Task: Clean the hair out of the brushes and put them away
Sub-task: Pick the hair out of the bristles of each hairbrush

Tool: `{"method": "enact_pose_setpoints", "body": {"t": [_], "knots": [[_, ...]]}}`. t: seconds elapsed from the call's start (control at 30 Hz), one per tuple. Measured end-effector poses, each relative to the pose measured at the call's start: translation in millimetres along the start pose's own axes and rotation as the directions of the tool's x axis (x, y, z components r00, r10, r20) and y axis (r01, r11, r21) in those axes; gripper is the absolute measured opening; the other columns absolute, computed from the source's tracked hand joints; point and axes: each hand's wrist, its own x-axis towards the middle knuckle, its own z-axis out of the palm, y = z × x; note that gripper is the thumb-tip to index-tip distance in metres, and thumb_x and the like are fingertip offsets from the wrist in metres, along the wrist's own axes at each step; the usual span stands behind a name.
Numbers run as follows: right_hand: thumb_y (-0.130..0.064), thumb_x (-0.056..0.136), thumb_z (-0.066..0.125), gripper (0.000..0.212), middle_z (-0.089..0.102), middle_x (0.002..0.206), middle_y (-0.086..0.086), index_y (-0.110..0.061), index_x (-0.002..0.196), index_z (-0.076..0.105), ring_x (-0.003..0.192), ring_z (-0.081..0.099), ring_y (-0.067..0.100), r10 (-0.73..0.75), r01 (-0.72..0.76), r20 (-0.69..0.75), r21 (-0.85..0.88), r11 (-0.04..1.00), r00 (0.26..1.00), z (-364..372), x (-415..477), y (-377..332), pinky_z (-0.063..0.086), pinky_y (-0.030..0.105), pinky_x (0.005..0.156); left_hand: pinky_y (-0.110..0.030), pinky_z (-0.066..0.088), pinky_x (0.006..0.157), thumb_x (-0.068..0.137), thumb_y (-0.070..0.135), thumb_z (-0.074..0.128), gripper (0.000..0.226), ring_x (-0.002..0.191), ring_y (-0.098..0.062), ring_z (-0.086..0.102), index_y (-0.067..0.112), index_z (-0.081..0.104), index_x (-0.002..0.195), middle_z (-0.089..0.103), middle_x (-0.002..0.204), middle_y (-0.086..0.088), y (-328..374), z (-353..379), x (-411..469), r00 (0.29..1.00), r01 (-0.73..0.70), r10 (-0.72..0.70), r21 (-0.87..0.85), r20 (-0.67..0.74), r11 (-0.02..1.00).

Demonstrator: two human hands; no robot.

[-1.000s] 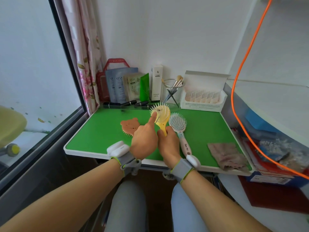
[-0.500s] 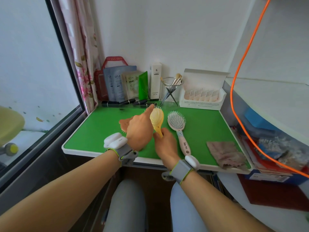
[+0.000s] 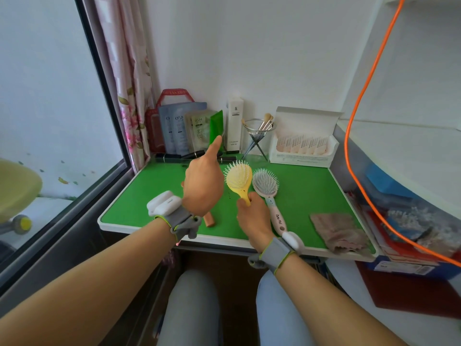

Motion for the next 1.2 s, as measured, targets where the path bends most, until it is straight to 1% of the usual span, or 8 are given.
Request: {"method": "enact_pose_setpoints", "body": {"t": [0.2, 0.47, 0.63, 0.77, 0.9, 1.0, 1.1, 1.2], "knots": [[-0.016, 0.095, 0.043, 0.019, 0.043, 0.062, -0.001, -0.016, 0.076, 0.042, 0.050, 0.035, 0.013, 0.005, -0.006, -0.015, -0.049, 0.999, 1.000, -3.0, 3.9, 3.4, 0.026, 0.025, 0.046, -0.040, 0.038, 0.064, 0.097, 0.004, 0.032, 0.058, 0.074, -0.038, 0.054, 0.035, 0.032, 0.145, 0.063, 0.087, -0.020, -7.0, -3.0, 3.4, 0.998, -0.024, 0.021, -0.047, -0.065, 0.999], [-0.019, 0.091, 0.047, 0.027, 0.050, 0.070, 0.012, -0.015, 0.065, 0.041, 0.062, 0.044, 0.024, 0.170, -0.172, 0.078, 0.019, 0.985, 0.982, 8.5, 7.9, -10.6, 0.033, 0.035, 0.058, -0.048, 0.051, 0.069, 0.087, -0.004, 0.039, 0.069, 0.072, -0.037, 0.056, 0.031, 0.030, 0.146, 0.064, 0.081, -0.018, -19.6, -7.9, 1.8, 0.999, -0.011, 0.010, -0.011, -0.031, 1.000], [-0.023, 0.088, 0.051, 0.028, 0.049, 0.052, 0.007, -0.010, 0.064, 0.048, 0.042, 0.044, 0.021, 0.239, -0.236, 0.104, -0.042, 0.971, 0.966, 11.7, 8.6, -17.3, 0.034, 0.025, 0.047, -0.050, 0.051, 0.071, 0.093, 0.000, 0.036, 0.061, 0.076, -0.039, 0.058, 0.031, 0.032, 0.145, 0.064, 0.087, -0.020, -30.1, -6.2, 1.3, 1.000, 0.028, -0.028, -0.038, 0.009, 0.999], [-0.025, 0.088, 0.052, 0.034, 0.051, 0.042, 0.004, -0.011, 0.057, 0.050, 0.032, 0.044, 0.015, 0.201, -0.177, 0.134, -0.174, 0.969, 0.970, 6.8, 4.0, -17.7, 0.034, 0.018, 0.040, -0.045, 0.048, 0.063, 0.098, 0.005, 0.030, 0.054, 0.073, -0.039, 0.057, 0.030, 0.033, 0.146, 0.064, 0.084, -0.021, -35.2, -4.9, -0.6, 1.000, 0.021, -0.021, -0.017, 0.002, 1.000], [-0.024, 0.087, 0.054, 0.029, 0.054, 0.060, 0.003, -0.014, 0.061, 0.048, 0.059, 0.055, 0.025, 0.053, 0.010, 0.141, -0.411, 0.912, 0.989, 1.6, -0.3, -18.6, 0.036, 0.026, 0.051, -0.041, 0.045, 0.060, 0.097, 0.004, 0.032, 0.056, 0.071, -0.036, 0.057, 0.031, 0.033, 0.146, 0.064, 0.084, -0.019, -35.2, -2.8, -1.2, 0.999, 0.040, -0.039, -0.018, 0.030, 0.999], [-0.025, 0.088, 0.055, 0.024, 0.059, 0.079, 0.007, -0.013, 0.068, 0.048, 0.074, 0.059, 0.029, 0.011, 0.060, 0.121, -0.573, 0.817, 0.993, -1.1, -5.2, -19.4, 0.037, 0.028, 0.055, -0.040, 0.046, 0.061, 0.094, 0.002, 0.037, 0.059, 0.071, -0.034, 0.058, 0.031, 0.033, 0.145, 0.065, 0.082, -0.018, -34.6, -1.4, -2.8, 0.998, 0.048, -0.047, -0.009, 0.050, 0.999], [-0.026, 0.088, 0.055, 0.019, 0.064, 0.095, 0.013, -0.011, 0.077, 0.052, 0.085, 0.063, 0.033, -0.044, 0.114, 0.121, -0.661, 0.742, 0.992, -3.0, -10.1, -21.6, 0.043, 0.031, 0.061, -0.047, 0.052, 0.071, 0.094, 0.002, 0.039, 0.060, 0.075, -0.035, 0.061, 0.030, 0.032, 0.145, 0.066, 0.084, -0.018, -34.7, -0.8, -5.1, 0.996, 0.050, -0.048, -0.022, 0.072, 0.999], [-0.027, 0.088, 0.056, 0.020, 0.061, 0.105, 0.015, -0.007, 0.090, 0.057, 0.096, 0.058, 0.034, -0.134, 0.186, 0.128, -0.689, 0.700, 0.983, -2.6, -11.5, -23.5, 0.042, 0.033, 0.067, -0.048, 0.052, 0.071, 0.094, 0.002, 0.039, 0.059, 0.075, -0.036, 0.061, 0.031, 0.033, 0.145, 0.065, 0.084, -0.018, -36.7, -2.4, -7.3, 0.997, 0.048, -0.046, -0.036, 0.068, 0.998]]}}
